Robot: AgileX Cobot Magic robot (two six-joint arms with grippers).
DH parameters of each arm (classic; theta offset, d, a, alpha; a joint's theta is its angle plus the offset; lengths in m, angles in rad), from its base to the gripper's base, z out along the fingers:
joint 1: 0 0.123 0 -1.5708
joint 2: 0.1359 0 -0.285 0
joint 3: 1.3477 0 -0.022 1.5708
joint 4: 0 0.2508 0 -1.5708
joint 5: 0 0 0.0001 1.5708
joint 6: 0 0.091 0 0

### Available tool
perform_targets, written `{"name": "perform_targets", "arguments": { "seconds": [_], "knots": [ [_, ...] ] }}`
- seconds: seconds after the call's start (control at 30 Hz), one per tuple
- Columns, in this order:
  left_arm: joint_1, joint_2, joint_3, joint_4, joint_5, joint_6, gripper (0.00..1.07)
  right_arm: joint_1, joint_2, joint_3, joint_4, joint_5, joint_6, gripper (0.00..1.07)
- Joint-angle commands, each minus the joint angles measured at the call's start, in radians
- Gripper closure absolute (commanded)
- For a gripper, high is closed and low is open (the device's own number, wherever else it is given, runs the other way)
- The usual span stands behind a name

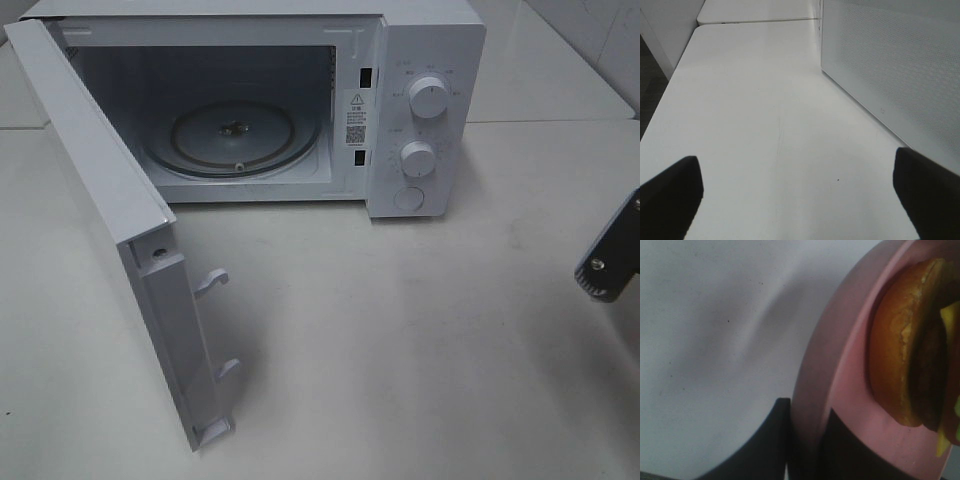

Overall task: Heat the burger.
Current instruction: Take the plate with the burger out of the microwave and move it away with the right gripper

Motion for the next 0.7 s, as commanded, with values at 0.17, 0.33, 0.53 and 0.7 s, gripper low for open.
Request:
{"name": "perform_targets", "arguments": {
  "seconds": [0.17, 0.33, 0.53, 0.7],
  "knots": [
    [0.005, -0.020, 0.002, -0.005, -0.014, 0.001, 0.09, -0.005, 0.202, -0.109, -0.089, 0.061, 0.294, 1.07],
    [0.005, -0.020, 0.002, -0.005, -0.014, 0.001, 0.09, -0.008, 0.296, -0.151, -0.090, 0.078, 0.398, 1.06],
    [0.005, -0.020, 0.002, -0.005, -0.014, 0.001, 0.09, -0.008, 0.433, -0.214, -0.089, 0.122, 0.585, 1.05],
    [0.005, -0.020, 0.002, -0.005, -0.014, 0.001, 0.09, -0.025, 0.507, -0.227, -0.088, 0.117, 0.637, 1.05]
  ]
}}
